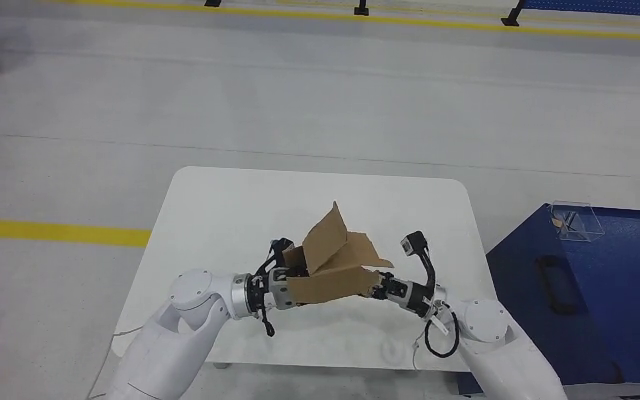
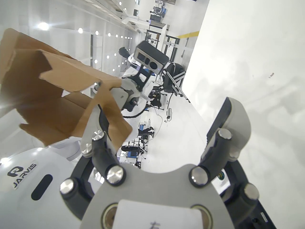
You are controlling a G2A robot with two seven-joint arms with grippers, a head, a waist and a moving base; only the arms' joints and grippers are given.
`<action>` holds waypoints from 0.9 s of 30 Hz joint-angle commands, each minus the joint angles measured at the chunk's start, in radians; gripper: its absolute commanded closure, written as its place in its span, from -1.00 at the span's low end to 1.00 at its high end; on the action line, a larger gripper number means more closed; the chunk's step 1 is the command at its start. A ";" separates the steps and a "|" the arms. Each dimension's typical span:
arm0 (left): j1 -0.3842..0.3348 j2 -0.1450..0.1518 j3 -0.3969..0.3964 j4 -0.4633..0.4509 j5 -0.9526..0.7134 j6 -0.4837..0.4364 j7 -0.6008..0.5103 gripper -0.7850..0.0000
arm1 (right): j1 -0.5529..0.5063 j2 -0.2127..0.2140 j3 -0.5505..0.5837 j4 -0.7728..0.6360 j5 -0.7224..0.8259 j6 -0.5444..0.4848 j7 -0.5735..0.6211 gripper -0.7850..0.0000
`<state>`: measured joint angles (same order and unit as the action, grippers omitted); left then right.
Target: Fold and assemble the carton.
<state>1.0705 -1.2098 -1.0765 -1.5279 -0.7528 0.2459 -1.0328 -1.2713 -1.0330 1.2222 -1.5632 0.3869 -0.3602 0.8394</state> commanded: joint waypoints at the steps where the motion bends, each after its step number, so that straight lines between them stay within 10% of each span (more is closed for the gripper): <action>1: -0.002 -0.001 0.002 0.009 -0.008 0.006 0.011 1.00 | -0.002 0.001 0.015 -0.007 0.044 -0.012 0.014 -1.00; 27: -0.001 0.002 0.015 0.003 -0.003 0.040 0.041 1.00 | -0.042 0.010 0.109 -0.053 0.073 0.028 0.024 -1.00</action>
<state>1.0684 -1.2086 -1.0619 -1.5213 -0.7602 0.2910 -0.9841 -1.3137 -1.0246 1.3195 -1.6207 0.4614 -0.3419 0.8640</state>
